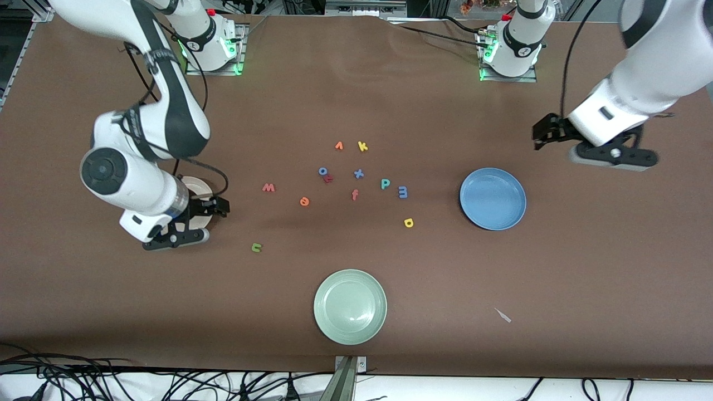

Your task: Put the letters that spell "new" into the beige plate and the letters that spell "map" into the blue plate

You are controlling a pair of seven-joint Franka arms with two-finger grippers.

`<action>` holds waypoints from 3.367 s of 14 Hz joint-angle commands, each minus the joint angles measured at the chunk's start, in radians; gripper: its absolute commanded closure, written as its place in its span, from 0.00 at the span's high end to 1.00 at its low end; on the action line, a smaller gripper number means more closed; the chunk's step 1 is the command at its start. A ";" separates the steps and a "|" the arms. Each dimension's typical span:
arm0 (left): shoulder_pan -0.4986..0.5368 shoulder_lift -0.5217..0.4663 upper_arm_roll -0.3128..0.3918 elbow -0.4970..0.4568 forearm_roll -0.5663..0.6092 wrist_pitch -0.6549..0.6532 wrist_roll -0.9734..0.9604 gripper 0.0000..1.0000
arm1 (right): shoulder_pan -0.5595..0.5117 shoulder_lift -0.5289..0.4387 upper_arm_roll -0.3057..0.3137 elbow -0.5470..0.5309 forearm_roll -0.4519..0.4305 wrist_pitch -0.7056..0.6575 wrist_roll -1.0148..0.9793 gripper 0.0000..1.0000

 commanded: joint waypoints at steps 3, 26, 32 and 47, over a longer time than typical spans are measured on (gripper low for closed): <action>-0.087 0.159 -0.068 0.050 0.021 0.078 -0.245 1.00 | 0.056 0.112 -0.004 0.039 0.017 0.112 0.263 1.00; -0.371 0.678 -0.065 0.033 0.237 0.536 -0.609 0.80 | 0.056 0.360 0.013 0.152 0.087 0.275 0.403 0.73; -0.360 0.675 -0.066 0.033 0.236 0.531 -0.609 0.09 | 0.055 0.367 0.013 0.154 0.086 0.273 0.405 0.49; -0.138 0.484 -0.060 0.035 0.237 0.227 -0.218 0.06 | 0.052 0.364 0.013 0.186 0.089 0.177 0.406 0.08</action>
